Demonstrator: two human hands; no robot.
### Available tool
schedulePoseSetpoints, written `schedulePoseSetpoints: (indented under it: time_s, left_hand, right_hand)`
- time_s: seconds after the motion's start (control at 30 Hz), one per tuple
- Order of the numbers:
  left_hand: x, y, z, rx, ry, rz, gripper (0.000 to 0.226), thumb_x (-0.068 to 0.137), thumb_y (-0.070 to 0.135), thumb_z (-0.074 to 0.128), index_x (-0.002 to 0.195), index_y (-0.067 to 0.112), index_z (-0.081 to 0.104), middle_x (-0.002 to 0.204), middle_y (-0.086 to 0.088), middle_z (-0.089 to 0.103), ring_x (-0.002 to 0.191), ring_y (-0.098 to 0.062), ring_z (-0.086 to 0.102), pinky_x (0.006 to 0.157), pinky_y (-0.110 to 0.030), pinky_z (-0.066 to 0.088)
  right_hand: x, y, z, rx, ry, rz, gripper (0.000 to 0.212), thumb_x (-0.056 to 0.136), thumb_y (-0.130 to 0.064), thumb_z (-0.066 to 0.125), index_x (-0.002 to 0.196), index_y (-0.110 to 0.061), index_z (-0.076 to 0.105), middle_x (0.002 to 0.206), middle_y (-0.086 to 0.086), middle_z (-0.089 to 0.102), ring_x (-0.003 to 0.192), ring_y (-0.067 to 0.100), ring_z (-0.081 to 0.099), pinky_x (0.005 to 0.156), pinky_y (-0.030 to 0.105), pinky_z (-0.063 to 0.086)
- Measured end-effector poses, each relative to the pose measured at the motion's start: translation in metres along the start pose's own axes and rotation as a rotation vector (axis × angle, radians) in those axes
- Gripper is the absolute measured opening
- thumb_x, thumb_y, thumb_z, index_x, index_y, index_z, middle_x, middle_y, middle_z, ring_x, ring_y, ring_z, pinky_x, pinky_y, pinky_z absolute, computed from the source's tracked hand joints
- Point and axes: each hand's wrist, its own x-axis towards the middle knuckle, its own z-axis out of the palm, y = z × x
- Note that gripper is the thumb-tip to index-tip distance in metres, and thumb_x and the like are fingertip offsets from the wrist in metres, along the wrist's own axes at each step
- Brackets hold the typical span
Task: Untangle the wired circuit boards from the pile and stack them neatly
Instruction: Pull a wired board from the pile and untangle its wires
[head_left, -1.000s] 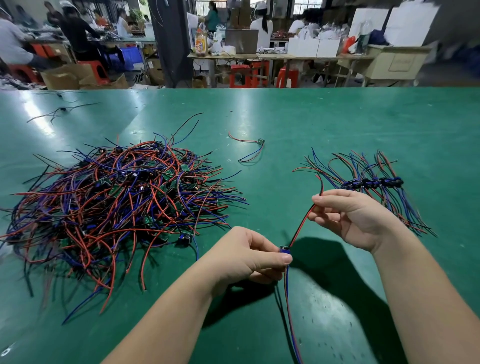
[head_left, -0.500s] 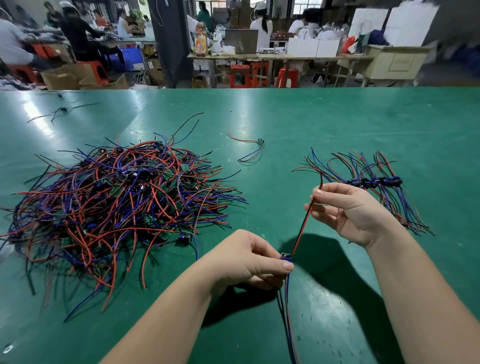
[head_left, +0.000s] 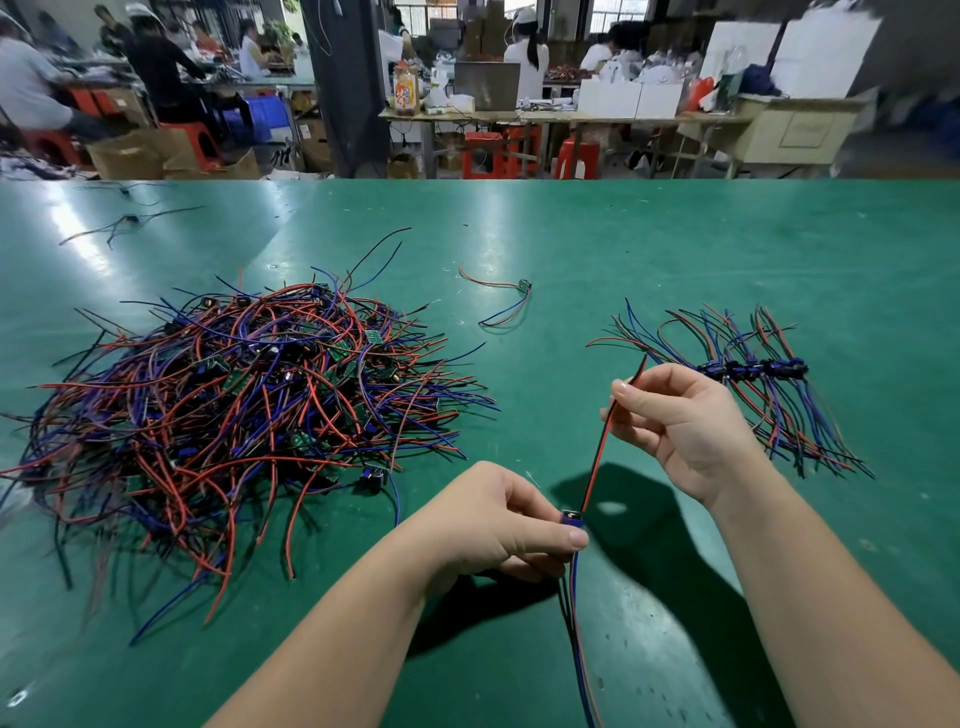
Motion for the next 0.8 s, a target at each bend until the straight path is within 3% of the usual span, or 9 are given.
schedulePoseSetpoints:
  time_s: [0.13, 0.23, 0.33, 0.53, 0.8]
  left_hand:
    - [-0.001, 0.000, 0.000, 0.021, -0.019, -0.003, 0.011, 0.074, 0.015, 0.080, 0.073, 0.009, 0.071, 0.071, -0.011, 0.070, 0.066, -0.017, 0.068, 0.063, -0.024, 0.057]
    - [-0.001, 0.001, 0.000, 0.019, -0.029, -0.007, 0.011, 0.075, 0.015, 0.080, 0.075, 0.009, 0.071, 0.071, -0.010, 0.070, 0.065, -0.017, 0.068, 0.061, -0.023, 0.056]
    - [-0.002, 0.001, -0.001, 0.006, -0.033, -0.010, 0.010, 0.075, 0.016, 0.080, 0.072, 0.011, 0.072, 0.069, -0.009, 0.070, 0.065, -0.017, 0.068, 0.065, -0.025, 0.057]
    - [-0.006, 0.003, 0.000, -0.027, -0.072, -0.015, 0.010, 0.075, 0.015, 0.080, 0.066, 0.015, 0.074, 0.073, -0.009, 0.071, 0.065, -0.017, 0.069, 0.062, -0.022, 0.057]
    - [-0.006, 0.001, 0.002, 0.033, -0.082, -0.018, 0.011, 0.074, 0.018, 0.081, 0.065, 0.017, 0.073, 0.065, -0.005, 0.070, 0.065, -0.015, 0.069, 0.062, -0.023, 0.056]
  right_hand:
    - [0.000, -0.001, -0.003, -0.013, -0.073, -0.058, 0.012, 0.060, -0.004, 0.072, 0.064, -0.016, 0.068, 0.061, 0.003, 0.067, 0.059, 0.023, 0.070, 0.050, 0.021, 0.054]
    - [-0.001, -0.005, -0.007, -0.008, -0.084, -0.053, 0.022, 0.060, -0.003, 0.071, 0.080, -0.012, 0.071, 0.059, 0.002, 0.064, 0.059, 0.025, 0.070, 0.050, 0.022, 0.054]
    - [-0.001, -0.008, -0.009, 0.040, -0.085, -0.017, 0.009, 0.066, -0.008, 0.068, 0.067, -0.015, 0.074, 0.059, 0.004, 0.065, 0.058, 0.025, 0.070, 0.047, 0.020, 0.053]
    - [-0.001, -0.011, -0.011, 0.042, -0.075, -0.022, 0.014, 0.068, -0.013, 0.066, 0.060, -0.022, 0.073, 0.060, 0.002, 0.066, 0.055, 0.021, 0.070, 0.044, 0.019, 0.052]
    - [0.001, -0.006, -0.008, 0.041, -0.049, -0.037, 0.017, 0.064, -0.010, 0.069, 0.052, -0.018, 0.062, 0.053, 0.007, 0.062, 0.054, 0.027, 0.069, 0.042, 0.020, 0.051]
